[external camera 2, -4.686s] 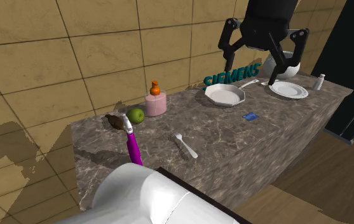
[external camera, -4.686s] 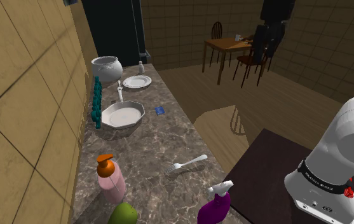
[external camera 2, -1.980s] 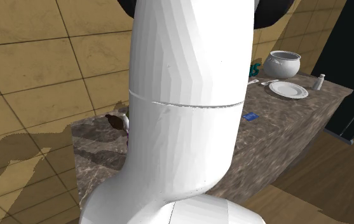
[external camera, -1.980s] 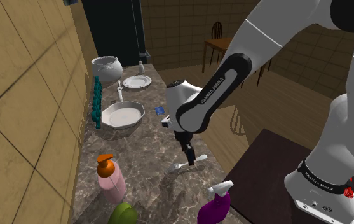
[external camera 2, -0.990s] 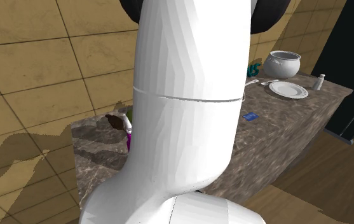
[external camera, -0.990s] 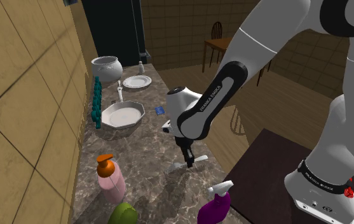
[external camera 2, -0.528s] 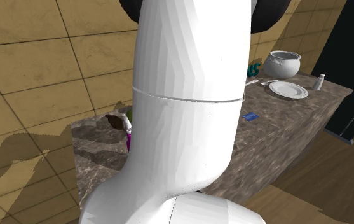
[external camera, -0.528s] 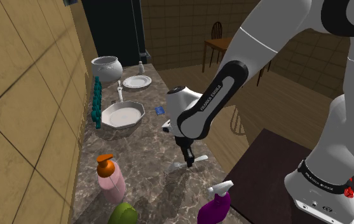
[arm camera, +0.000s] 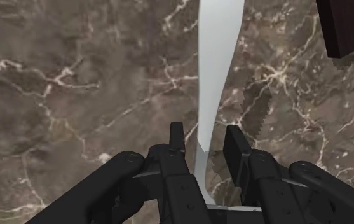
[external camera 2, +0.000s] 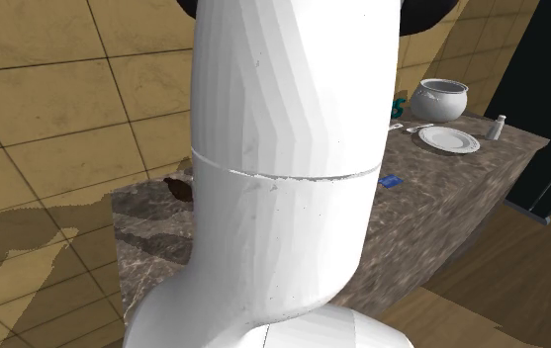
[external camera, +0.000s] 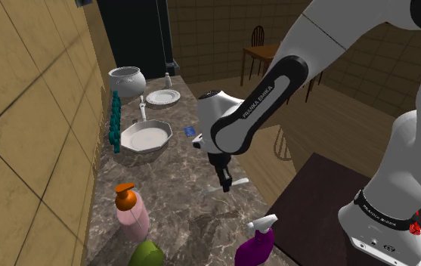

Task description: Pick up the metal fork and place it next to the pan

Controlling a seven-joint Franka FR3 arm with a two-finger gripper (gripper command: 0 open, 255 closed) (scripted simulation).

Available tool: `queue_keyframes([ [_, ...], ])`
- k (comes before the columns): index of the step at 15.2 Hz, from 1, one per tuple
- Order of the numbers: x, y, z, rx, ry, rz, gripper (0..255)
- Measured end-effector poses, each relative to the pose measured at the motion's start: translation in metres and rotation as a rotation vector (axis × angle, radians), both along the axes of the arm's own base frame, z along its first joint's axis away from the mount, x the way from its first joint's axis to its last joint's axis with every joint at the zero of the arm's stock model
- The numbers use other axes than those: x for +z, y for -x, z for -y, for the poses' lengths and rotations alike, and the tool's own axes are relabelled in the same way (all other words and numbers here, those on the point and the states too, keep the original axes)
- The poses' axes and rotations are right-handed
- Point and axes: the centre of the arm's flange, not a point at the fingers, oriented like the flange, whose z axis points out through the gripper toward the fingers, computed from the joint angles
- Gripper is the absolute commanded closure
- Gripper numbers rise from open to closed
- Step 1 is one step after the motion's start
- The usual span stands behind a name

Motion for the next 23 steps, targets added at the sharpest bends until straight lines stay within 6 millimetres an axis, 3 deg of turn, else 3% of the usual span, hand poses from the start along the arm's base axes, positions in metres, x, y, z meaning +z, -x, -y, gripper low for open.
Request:
queue_keyframes([
  [17, 0.089, 0.0, 0.0, 0.0, 0.0, 0.0, 255],
  [23, 0.092, -0.065, -0.004, 0.0, 0.0, -0.001, 255],
])
